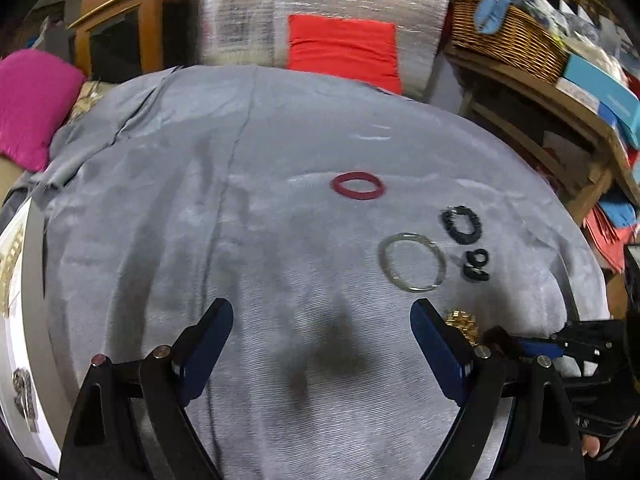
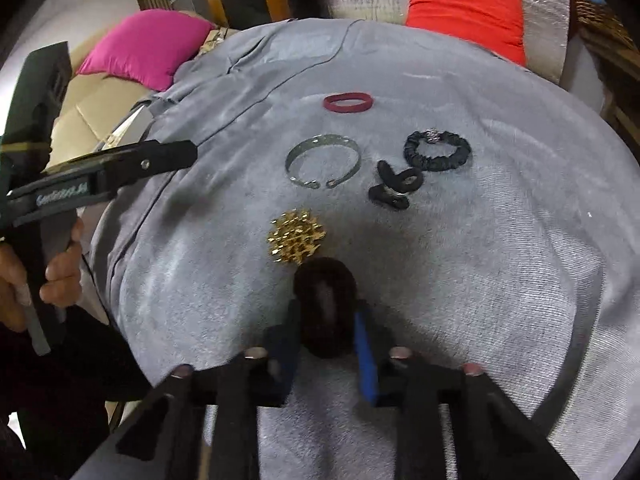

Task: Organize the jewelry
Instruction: 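Return both tools to the table, right tool grasping the black hair tie, then grasp the gold spiky brooch with the left tool, then carry the gold brooch and black hair tie to the white tray with both tools, then release the gold brooch and black hair tie into the tray with both tools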

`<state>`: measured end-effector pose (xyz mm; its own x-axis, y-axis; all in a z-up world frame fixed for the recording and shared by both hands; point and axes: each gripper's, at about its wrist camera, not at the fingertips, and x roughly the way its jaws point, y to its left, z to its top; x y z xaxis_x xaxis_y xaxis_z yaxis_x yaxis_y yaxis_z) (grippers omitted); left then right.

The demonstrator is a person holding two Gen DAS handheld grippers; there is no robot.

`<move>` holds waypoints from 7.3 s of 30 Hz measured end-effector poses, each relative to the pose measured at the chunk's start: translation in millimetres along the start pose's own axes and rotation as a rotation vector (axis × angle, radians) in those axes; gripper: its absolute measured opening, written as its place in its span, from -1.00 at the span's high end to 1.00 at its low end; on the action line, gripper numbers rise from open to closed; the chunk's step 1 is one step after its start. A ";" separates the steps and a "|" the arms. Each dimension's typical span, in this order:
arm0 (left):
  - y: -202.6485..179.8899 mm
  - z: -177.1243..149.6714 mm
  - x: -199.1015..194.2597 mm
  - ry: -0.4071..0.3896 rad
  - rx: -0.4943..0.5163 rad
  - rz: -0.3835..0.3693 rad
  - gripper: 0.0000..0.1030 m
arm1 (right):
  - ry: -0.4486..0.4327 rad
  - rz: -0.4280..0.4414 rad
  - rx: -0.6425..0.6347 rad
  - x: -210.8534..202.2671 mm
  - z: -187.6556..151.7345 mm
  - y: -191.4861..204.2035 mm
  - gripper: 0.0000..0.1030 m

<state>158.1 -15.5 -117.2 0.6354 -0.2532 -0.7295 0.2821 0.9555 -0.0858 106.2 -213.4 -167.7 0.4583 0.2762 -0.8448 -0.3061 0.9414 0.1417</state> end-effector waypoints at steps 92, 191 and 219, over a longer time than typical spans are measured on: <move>11.9 -6.6 -12.6 -0.011 0.063 0.124 0.21 | -0.090 0.068 0.221 24.6 54.6 28.1 0.68; 275.5 -116.0 -90.1 0.150 -0.612 0.382 0.21 | 0.197 0.372 -0.115 152.8 177.0 368.3 0.61; 199.2 -71.4 -114.1 -0.099 -0.305 0.440 -0.16 | -0.049 0.342 0.093 53.6 158.4 237.9 0.01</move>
<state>90.5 214.6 -99.5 0.7150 0.1821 -0.6750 -0.2382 0.9712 0.0097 190.1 56.1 -97.5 0.3828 0.5850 -0.7150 -0.3720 0.8061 0.4603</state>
